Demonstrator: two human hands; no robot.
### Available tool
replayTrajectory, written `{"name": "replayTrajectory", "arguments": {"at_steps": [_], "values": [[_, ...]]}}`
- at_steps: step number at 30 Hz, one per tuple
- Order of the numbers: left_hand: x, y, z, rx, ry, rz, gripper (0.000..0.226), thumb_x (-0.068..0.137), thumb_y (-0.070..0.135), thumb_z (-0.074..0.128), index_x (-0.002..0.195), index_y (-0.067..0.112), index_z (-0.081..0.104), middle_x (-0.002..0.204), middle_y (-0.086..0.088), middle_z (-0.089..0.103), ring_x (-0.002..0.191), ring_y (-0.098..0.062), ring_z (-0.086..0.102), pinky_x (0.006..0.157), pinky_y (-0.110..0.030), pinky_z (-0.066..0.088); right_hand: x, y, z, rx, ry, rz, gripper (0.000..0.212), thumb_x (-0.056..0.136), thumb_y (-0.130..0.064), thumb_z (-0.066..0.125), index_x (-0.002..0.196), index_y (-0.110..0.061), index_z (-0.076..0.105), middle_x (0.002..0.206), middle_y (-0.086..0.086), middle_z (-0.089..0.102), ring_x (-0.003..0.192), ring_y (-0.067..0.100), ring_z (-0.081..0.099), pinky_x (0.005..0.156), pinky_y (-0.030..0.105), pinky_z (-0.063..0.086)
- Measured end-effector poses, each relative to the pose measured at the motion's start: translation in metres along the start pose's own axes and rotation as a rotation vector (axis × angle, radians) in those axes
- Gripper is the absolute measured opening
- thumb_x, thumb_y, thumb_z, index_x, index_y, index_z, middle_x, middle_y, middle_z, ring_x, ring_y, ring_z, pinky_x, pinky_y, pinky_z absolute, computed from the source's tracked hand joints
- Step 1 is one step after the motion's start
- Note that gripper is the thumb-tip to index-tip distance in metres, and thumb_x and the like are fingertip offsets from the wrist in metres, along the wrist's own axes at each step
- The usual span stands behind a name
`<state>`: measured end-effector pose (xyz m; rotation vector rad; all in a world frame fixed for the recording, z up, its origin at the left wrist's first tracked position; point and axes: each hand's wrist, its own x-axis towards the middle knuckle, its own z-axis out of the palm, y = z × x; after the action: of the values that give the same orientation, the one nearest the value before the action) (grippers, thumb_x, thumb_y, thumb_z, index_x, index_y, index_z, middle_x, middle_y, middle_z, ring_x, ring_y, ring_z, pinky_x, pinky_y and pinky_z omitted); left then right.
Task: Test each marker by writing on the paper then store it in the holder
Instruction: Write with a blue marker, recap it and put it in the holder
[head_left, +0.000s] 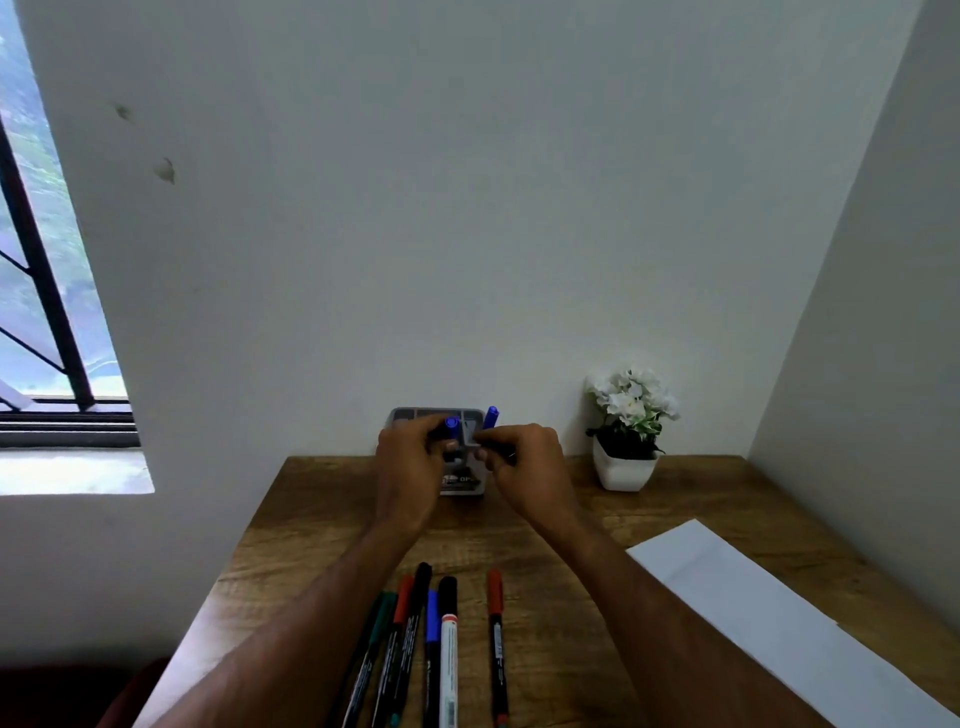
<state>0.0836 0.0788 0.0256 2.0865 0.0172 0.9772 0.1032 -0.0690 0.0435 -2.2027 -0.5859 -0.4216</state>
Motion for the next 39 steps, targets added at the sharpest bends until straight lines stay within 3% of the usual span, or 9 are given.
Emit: {"name": "replayTrajectory", "arguments": {"at_steps": [7,18,23,29,32,36,39], "values": [[-0.003,-0.003,0.013,0.048,-0.069,-0.002,0.033,0.084,-0.002,0.068,0.115,0.011,0.07,0.107,-0.005,0.073,0.09,0.001,0.056,0.07,0.009,0.035,-0.004,0.006,0.003,-0.003,-0.024,0.005,0.026,0.095,-0.015,0.069,0.12,-0.015,0.074,0.115,0.003,0.076,0.101,0.011,0.07,0.09,0.018,0.051],[-0.008,-0.006,0.011,0.007,-0.037,-0.055,0.04,0.083,-0.003,0.07,0.12,0.012,0.068,0.11,-0.003,0.072,0.095,-0.004,0.065,0.076,0.004,0.042,-0.017,0.016,0.001,-0.039,-0.014,-0.009,0.028,0.093,-0.015,0.071,0.12,-0.011,0.073,0.115,0.004,0.076,0.103,0.01,0.071,0.096,0.028,0.056],[-0.02,0.001,0.004,0.017,0.011,-0.096,0.038,0.086,-0.001,0.066,0.122,0.01,0.065,0.113,-0.004,0.07,0.097,-0.004,0.062,0.069,0.004,0.04,-0.027,0.019,-0.006,-0.048,-0.026,0.018,0.028,0.093,-0.016,0.071,0.121,-0.014,0.073,0.117,0.001,0.075,0.105,0.008,0.069,0.097,0.03,0.057],[-0.05,0.009,-0.005,0.021,0.042,-0.093,0.032,0.081,0.005,0.074,0.112,0.012,0.07,0.105,-0.001,0.073,0.093,-0.006,0.066,0.081,-0.014,0.05,-0.049,0.014,-0.018,-0.08,-0.027,0.002,0.018,0.087,-0.01,0.075,0.102,-0.018,0.08,0.099,-0.005,0.079,0.085,-0.003,0.065,0.085,0.02,0.056],[-0.065,0.015,-0.007,0.026,-0.116,-0.024,0.03,0.081,0.003,0.072,0.108,0.018,0.072,0.105,0.008,0.072,0.094,0.002,0.063,0.085,-0.01,0.047,-0.061,0.015,-0.021,-0.144,-0.109,0.033,0.014,0.086,-0.012,0.074,0.097,-0.016,0.082,0.094,-0.003,0.079,0.082,0.0,0.067,0.075,0.01,0.051],[-0.076,0.022,-0.01,0.072,-0.489,0.11,0.037,0.083,-0.003,0.066,0.112,0.019,0.072,0.109,0.006,0.072,0.094,0.004,0.062,0.079,-0.002,0.044,-0.075,0.016,-0.021,-0.18,-0.19,0.149,0.006,0.081,-0.015,0.078,0.086,-0.015,0.081,0.081,-0.003,0.076,0.075,0.004,0.068,0.073,0.028,0.061],[-0.083,0.02,-0.014,0.132,-0.628,0.189,0.042,0.084,-0.005,0.062,0.118,0.019,0.069,0.114,0.006,0.071,0.099,0.006,0.059,0.081,0.0,0.041,-0.087,0.011,-0.022,-0.217,-0.29,0.264,0.018,0.077,-0.031,0.081,0.086,-0.015,0.08,0.076,-0.003,0.072,0.07,0.006,0.064,0.057,0.025,0.051]]}}
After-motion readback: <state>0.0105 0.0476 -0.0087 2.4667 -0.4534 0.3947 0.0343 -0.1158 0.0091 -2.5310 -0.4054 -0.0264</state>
